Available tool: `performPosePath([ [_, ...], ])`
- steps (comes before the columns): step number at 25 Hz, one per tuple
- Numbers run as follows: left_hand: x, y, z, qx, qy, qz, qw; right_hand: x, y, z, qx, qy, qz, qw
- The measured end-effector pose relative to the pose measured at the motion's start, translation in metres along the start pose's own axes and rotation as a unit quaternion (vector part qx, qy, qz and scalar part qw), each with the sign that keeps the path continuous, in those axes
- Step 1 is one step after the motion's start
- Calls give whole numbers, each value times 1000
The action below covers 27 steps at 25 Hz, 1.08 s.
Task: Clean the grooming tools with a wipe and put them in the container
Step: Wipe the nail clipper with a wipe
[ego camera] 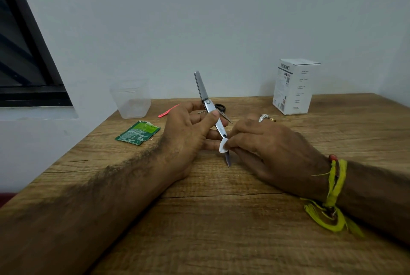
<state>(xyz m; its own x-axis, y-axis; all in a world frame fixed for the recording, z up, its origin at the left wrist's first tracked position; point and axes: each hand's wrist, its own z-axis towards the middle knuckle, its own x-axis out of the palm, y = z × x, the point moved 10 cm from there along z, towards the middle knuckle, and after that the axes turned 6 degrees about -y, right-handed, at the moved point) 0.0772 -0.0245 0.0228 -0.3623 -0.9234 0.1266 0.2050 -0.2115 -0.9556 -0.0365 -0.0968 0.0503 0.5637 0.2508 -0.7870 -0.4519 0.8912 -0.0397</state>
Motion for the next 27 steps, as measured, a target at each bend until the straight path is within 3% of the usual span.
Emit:
performPosePath([
  [16, -1, 1, 4, 13, 1, 23, 1000, 3, 4, -2, -15, 26, -3, 1000],
  [27, 2, 1, 2, 1, 2, 18, 1000, 1, 13, -7, -88, 55, 2, 995],
])
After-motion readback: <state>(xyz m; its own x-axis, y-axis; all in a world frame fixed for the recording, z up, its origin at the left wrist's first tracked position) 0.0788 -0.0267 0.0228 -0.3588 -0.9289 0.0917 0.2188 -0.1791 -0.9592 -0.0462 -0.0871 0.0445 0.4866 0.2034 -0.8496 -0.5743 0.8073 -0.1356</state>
